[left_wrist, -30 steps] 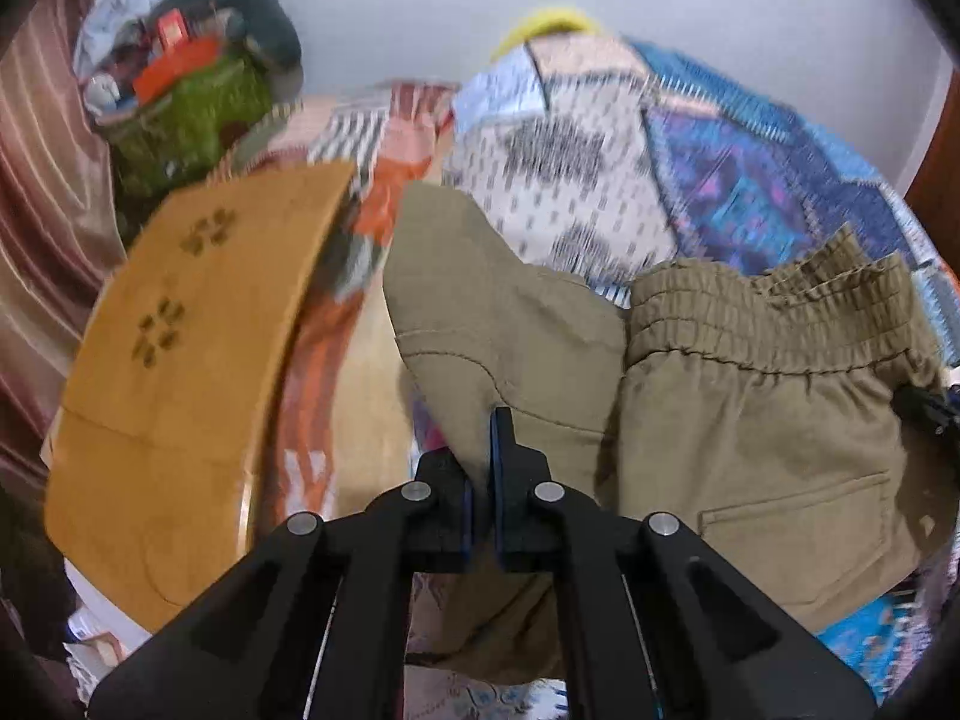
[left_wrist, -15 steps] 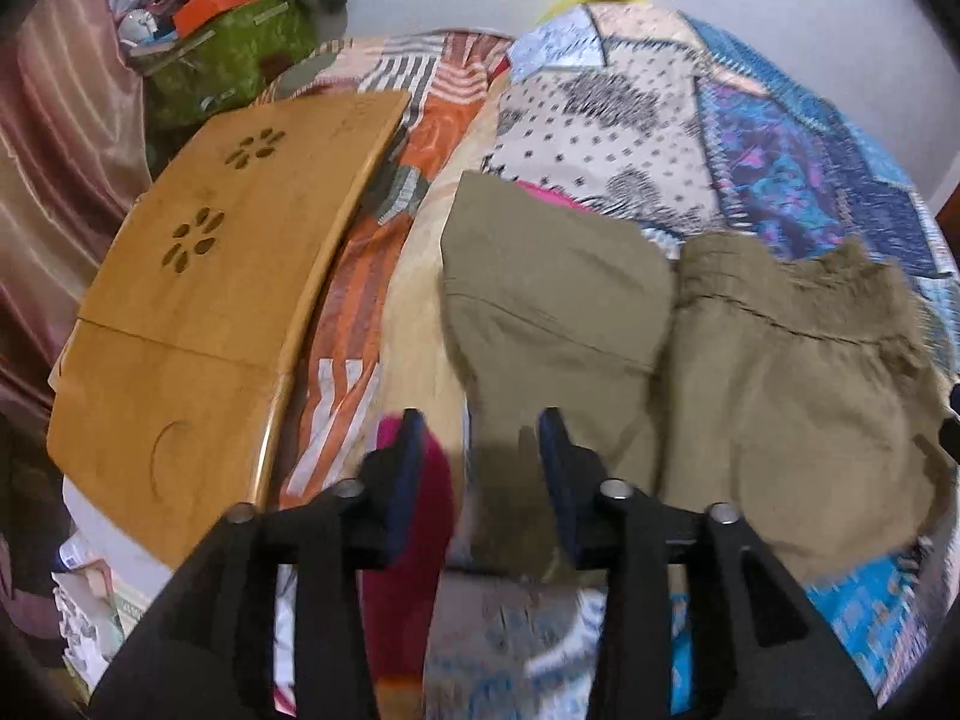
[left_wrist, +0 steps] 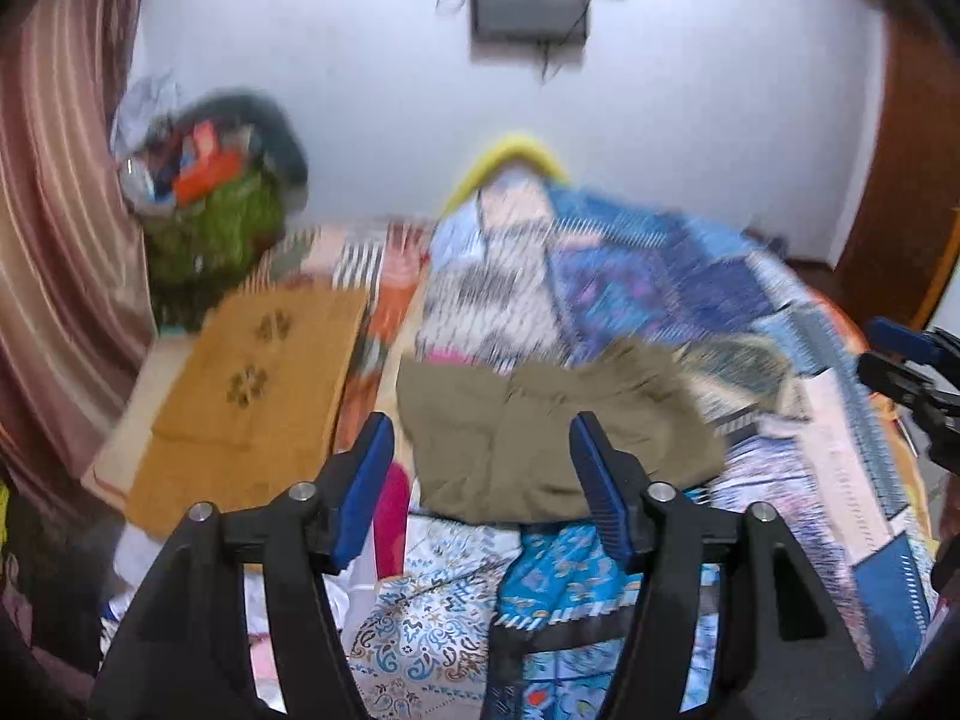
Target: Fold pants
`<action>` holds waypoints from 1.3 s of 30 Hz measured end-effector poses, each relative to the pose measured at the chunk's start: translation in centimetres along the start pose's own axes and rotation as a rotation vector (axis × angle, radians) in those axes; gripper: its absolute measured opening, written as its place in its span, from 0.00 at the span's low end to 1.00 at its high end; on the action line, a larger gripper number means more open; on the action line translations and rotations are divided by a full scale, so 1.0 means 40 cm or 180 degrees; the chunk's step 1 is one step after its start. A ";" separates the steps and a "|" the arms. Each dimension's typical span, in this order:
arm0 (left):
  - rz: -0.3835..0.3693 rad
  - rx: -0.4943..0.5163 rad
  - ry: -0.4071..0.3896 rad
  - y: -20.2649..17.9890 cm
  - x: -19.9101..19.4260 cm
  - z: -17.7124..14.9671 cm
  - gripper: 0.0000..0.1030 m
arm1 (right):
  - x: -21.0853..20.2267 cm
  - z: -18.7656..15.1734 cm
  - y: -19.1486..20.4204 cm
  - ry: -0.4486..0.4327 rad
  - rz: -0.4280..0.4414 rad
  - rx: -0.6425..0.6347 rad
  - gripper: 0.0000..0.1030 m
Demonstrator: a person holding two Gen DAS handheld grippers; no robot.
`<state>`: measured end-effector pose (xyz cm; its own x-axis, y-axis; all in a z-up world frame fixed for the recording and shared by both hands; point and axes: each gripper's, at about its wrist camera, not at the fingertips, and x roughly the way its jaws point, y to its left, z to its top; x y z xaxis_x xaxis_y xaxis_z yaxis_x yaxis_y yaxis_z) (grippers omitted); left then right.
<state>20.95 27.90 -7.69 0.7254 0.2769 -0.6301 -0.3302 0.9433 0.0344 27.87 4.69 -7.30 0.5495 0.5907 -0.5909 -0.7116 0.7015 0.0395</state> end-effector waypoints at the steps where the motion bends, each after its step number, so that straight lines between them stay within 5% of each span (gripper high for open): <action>1: -0.0003 0.0047 -0.0122 -0.013 -0.051 0.004 0.60 | -0.037 0.008 0.010 -0.0083 0.0007 -0.0012 0.53; 10: -0.0037 0.0151 -0.1031 -0.102 -0.438 -0.042 0.61 | -0.341 0.018 0.119 -0.0893 0.0100 -0.0180 0.53; 16: -0.0029 0.0084 -0.1440 -0.129 -0.584 -0.119 0.68 | -0.490 -0.029 0.191 -0.1323 0.0104 -0.0299 0.53; 23: 0.0069 0.0114 -0.1650 -0.169 -0.640 -0.205 0.79 | -0.556 -0.096 0.240 -0.1539 0.0056 -0.0300 0.54; 27: 0.0020 0.0111 -0.1635 -0.176 -0.651 -0.235 0.86 | -0.566 -0.124 0.251 -0.1576 -0.0071 -0.0267 0.79; 32: -0.0037 0.0025 -0.1683 -0.180 -0.675 -0.260 0.99 | -0.573 -0.147 0.259 -0.1556 -0.0185 -0.0194 0.89; 34: -0.0089 0.0004 -0.1700 -0.179 -0.684 -0.265 1.00 | -0.576 -0.154 0.261 -0.1557 -0.0199 -0.0158 0.98; 39: -0.0095 0.0006 -0.1716 -0.188 -0.698 -0.279 1.00 | -0.591 -0.168 0.262 -0.1568 -0.0201 -0.0097 0.99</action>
<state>-3.55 11.02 0.97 0.9418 0.3042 -0.1433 -0.3040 0.9524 0.0244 4.48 -4.62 1.68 0.7283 0.6708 -0.1400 -0.6787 0.7344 -0.0119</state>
